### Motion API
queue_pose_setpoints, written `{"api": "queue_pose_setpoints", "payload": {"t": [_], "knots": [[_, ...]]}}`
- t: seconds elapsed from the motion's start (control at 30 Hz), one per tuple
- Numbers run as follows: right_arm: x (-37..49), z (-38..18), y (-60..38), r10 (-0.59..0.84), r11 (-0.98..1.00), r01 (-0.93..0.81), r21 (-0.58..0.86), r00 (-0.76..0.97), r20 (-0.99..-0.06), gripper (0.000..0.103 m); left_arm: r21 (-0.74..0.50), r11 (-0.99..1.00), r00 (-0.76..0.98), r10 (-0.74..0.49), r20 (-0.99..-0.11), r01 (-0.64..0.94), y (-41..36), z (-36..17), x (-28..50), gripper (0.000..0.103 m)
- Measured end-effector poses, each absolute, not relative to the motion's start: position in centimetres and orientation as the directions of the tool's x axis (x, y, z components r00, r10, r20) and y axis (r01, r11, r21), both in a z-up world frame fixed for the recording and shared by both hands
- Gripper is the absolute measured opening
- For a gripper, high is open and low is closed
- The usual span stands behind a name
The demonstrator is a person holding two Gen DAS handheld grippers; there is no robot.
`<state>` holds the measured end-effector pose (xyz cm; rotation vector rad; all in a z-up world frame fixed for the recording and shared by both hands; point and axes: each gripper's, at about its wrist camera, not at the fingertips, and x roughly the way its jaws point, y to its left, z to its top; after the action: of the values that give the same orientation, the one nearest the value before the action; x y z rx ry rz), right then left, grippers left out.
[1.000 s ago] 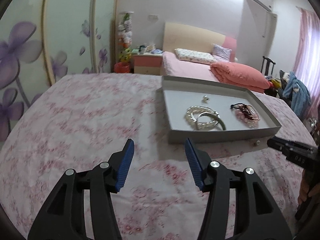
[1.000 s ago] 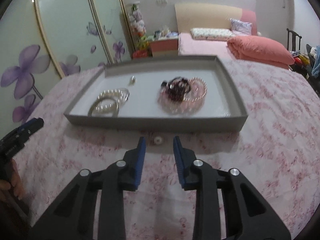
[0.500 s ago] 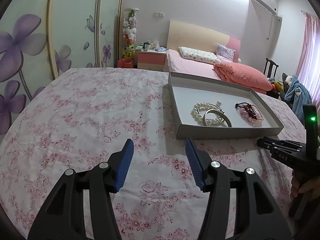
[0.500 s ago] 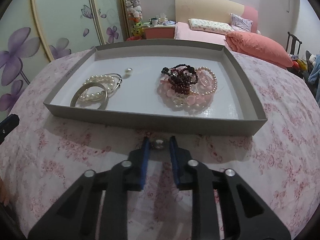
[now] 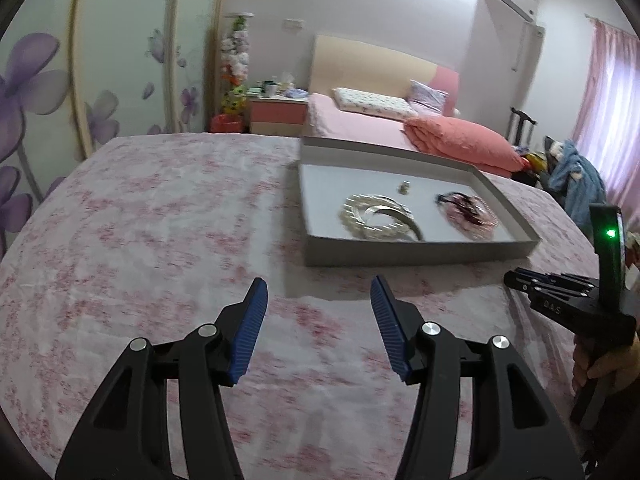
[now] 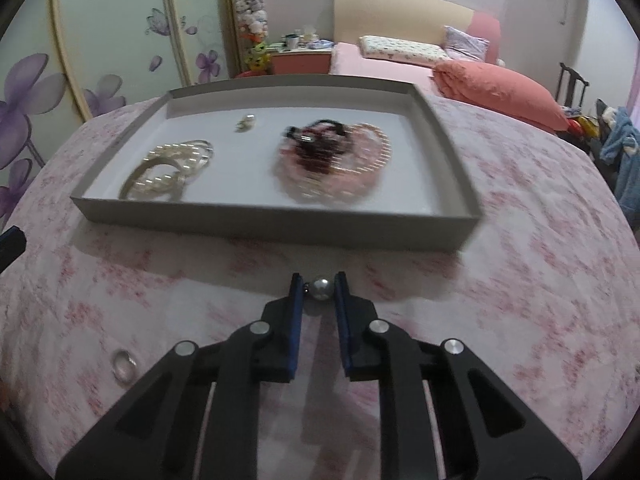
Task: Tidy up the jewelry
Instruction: 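Grasp the second pearl earring with the right gripper while the left gripper grasps the silver ring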
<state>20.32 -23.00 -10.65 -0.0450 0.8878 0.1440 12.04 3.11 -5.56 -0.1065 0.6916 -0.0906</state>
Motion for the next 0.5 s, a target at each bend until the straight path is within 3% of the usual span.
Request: {"api": "queue_pose_setpoints", "payload": {"t": [0.33,0.5], "knots": [[19.4,-11.0,-25.8,0.079,0.995,-0.099,0.021,0.630,-0.773,0.017,-0.130,0.955,0.677,-0.281,-0.681,0.266,-4.3,-6.8,11.2,0.066],[19.6,-11.1,-26.0,0.099,0.994,-0.100,0.046,0.627,-0.772,0.017,-0.092,0.944,0.623,-0.281,-0.730,0.318,-7.4,-8.2,11.5,0.066]]}}
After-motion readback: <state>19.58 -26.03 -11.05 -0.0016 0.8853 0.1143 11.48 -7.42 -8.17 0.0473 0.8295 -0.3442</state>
